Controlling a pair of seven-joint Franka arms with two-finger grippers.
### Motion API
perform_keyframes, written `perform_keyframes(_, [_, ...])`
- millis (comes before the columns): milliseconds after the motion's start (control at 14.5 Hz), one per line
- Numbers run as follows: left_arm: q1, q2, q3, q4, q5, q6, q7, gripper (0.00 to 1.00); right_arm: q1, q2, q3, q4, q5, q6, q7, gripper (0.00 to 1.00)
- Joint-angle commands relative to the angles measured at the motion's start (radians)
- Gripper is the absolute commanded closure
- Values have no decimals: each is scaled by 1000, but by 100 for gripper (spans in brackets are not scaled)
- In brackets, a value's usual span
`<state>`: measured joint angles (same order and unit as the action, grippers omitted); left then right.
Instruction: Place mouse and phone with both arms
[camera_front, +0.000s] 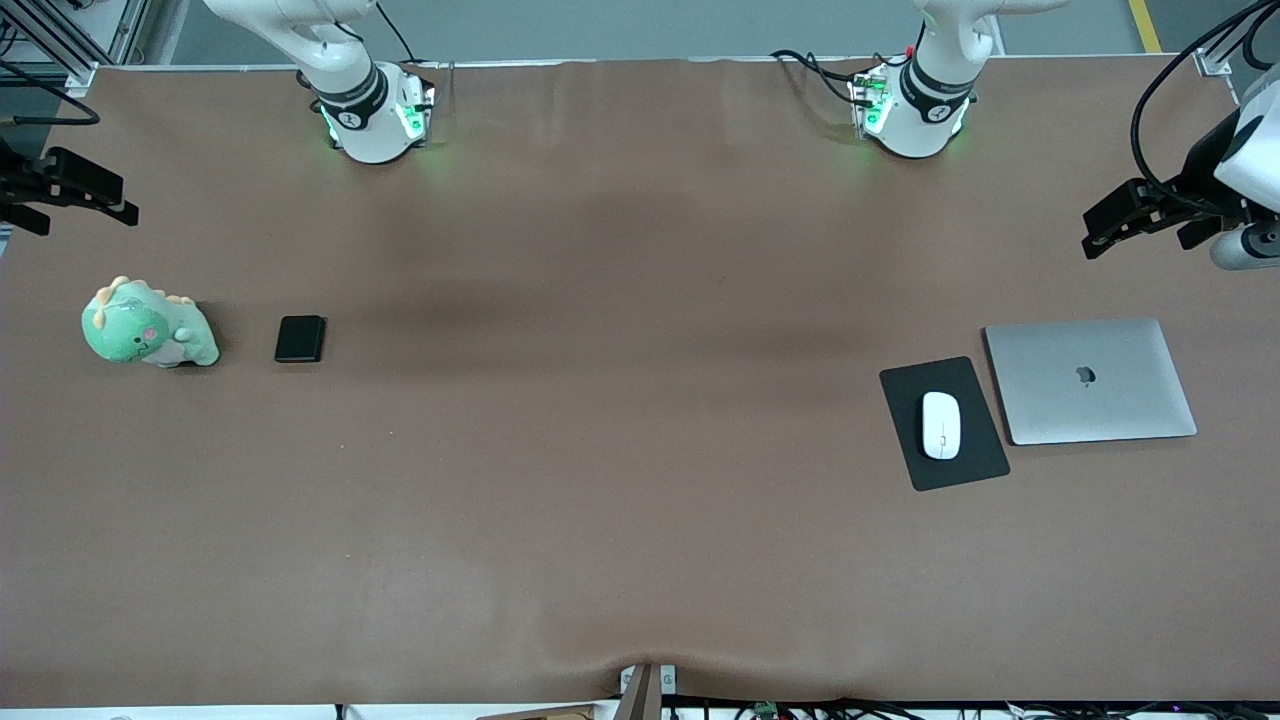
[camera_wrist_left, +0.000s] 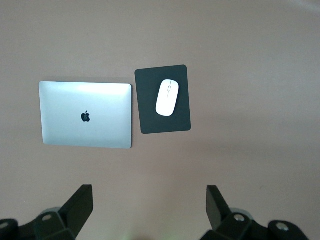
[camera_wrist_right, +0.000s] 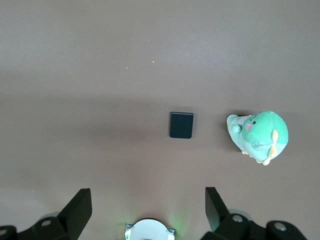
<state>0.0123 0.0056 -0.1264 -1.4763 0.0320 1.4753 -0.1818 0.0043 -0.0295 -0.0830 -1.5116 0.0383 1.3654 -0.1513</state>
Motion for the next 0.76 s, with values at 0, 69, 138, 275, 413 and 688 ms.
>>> perform_keyframes(0, [6, -9, 7, 2, -24, -4, 19, 0, 10, -29, -9, -25, 0, 6, 4, 0])
perform_keyframes(69, [5, -6, 7, 8, -21, -6, 12, 0, 10, -29, -9, -25, 0, 6, 4, 0])
perform_keyframes(138, [3, -4, 7, 17, -20, -4, 16, 0, 8, -29, -9, -27, 0, 6, 4, 0])
perform_keyframes(275, [5, -1, 7, 22, -23, -6, 13, 0, 8, -29, -9, -27, 0, 1, 4, 0])
perform_keyframes(413, [5, -1, 7, 22, -24, -6, 15, 0, 6, -27, -11, -27, 0, -2, 4, 0])
perform_keyframes(688, [6, -9, 7, 24, -27, -13, 13, 0, 5, -26, -12, -27, 0, 0, 4, 0])
